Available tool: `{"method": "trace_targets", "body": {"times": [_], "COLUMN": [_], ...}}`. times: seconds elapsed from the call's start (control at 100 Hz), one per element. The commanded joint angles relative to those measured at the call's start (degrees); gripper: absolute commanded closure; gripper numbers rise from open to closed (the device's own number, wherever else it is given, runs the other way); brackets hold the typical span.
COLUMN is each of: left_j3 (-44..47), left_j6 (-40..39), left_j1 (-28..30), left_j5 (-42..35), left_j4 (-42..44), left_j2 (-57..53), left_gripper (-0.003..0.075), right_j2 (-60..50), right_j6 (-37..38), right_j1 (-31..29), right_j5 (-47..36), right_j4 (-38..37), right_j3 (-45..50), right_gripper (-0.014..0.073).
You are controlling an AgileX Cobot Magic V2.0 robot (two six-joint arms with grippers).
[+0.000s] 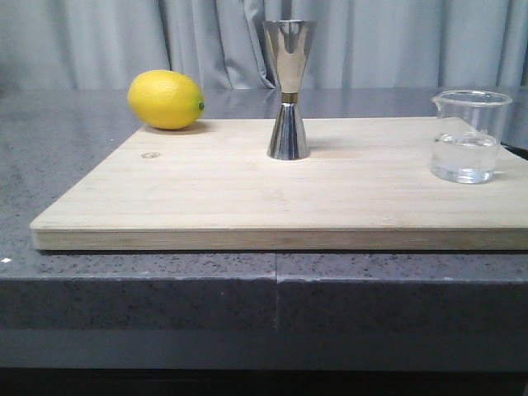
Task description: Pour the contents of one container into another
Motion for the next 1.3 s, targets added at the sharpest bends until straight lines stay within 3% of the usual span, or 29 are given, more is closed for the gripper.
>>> {"method": "trace_targets", "body": {"times": [0.0, 0.14, 0.26, 0.43, 0.65, 0.79, 0.96, 1.05, 1.12, 1.29], "left_j3": [-7.0, -17.7, -25.9, -33.4, -35.1, -35.1, -35.1, -35.1, -35.1, -35.1], "left_j6": [-0.4, 0.9, 6.5, 13.3, 14.2, 15.4, 16.9, 16.9, 16.9, 17.4], "left_j1": [-0.5, -0.8, -2.9, -7.4, -13.2, -17.5, -22.7, -24.8, -26.2, -29.4], "left_j5": [-0.7, 8.3, 14.1, 15.3, 15.1, 13.6, 7.7, 4.4, 2.4, -0.8], "left_j4": [-0.8, -0.9, -3.1, -5.7, -5.7, -5.7, -5.7, -5.7, -6.2, -7.7], "left_j2": [4.5, 13.6, 21.8, 30.3, 37.2, 40.8, 44.8, 46.8, 48.4, 52.2], "left_gripper": [0.0741, 0.0741, 0.0741, 0.0741, 0.0732, 0.0600, 0.0269, 0.0122, 0.0076, 0.0081], "right_j2": [3.9, 10.6, 16.6, 23.7, 27.6, 27.8, 27.8, 27.8, 27.8, 27.8], "right_j6": [-0.5, -0.5, -0.5, -0.5, -0.5, -0.5, -0.5, -0.5, -0.5, -0.5], "right_j1": [0.3, 0.3, 0.3, 0.3, 0.3, 0.3, 0.3, 0.3, 0.3, 0.3], "right_j5": [-1.8, 3.0, 7.7, 11.9, 11.6, 11.0, 8.9, 8.2, 8.2, 11.0], "right_j4": [0.0, 0.0, 0.0, 0.0, 0.0, 0.0, 0.0, 0.0, 0.0, 0.7], "right_j3": [-5.2, -12.0, -18.0, -24.5, -25.9, -25.9, -25.9, -25.9, -25.9, -25.8], "right_gripper": [0.0662, 0.0662, 0.0662, 0.0662, 0.0635, 0.0505, 0.0217, 0.0105, 0.0064, 0.0062]}}
